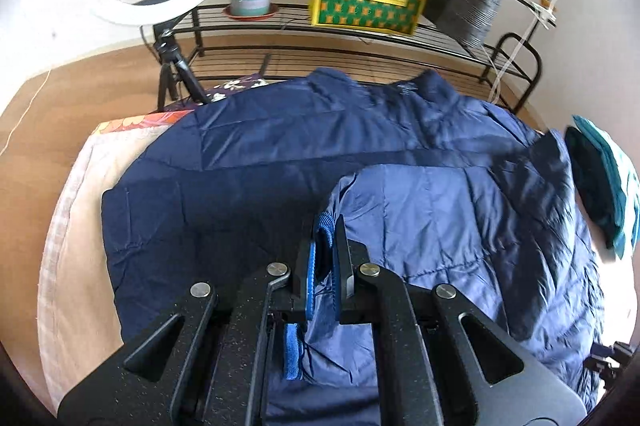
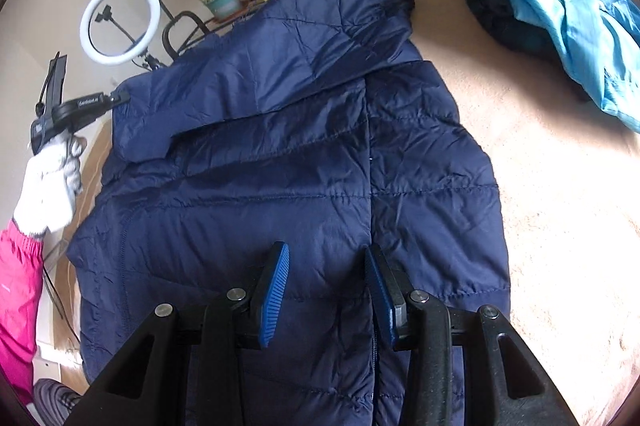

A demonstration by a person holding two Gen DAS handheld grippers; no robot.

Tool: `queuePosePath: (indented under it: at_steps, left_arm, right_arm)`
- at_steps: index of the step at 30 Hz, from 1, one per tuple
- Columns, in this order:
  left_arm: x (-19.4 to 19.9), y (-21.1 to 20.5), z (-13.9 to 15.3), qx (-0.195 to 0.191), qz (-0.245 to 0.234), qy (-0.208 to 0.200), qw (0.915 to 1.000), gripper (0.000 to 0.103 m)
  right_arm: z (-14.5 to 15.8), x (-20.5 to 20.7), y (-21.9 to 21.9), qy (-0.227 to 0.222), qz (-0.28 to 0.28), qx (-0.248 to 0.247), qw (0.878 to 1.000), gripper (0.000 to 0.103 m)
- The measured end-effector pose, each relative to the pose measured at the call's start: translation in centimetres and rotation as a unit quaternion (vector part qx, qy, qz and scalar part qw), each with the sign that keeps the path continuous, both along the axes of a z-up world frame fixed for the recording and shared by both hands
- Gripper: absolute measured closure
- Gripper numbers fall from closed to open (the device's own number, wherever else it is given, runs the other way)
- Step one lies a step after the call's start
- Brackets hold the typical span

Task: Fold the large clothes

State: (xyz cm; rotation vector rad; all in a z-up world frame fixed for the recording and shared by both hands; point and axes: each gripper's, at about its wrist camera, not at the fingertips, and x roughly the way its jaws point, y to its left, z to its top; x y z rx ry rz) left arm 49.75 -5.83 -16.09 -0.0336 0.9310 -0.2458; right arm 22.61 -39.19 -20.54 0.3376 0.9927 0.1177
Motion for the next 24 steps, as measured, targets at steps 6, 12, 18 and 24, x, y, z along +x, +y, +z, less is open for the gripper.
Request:
queuePosePath:
  at_steps: [6,12,18,24]
  left_arm:
    - [2.1,2.5,-2.3,-0.011,0.028,0.021,0.9993,0.099]
    - [4.5,3.5,-3.4,-0.02,0.043,0.024,0.9986,0.099]
    - [5.6,2.6,-4.7,-0.003,0.039,0.033,0.9987,0.099]
    - [5.7,4.7,-3.6,-0.001,0.073,0.042,0.9965,0.075]
  right_arm:
    - [-0.5,0.6,0.5,0.007,0.002,-0.007,1.0,0.06]
    - [-0.6,1.0,1.2,0.01,0.004,-0.02,1.0,0.059]
    - [-0.6,1.2,1.9,0.01,0.007,-0.03,0.999,0.055]
    - [-0.7,1.3,2.2,0.01,0.008,-0.03,0.999,0.054]
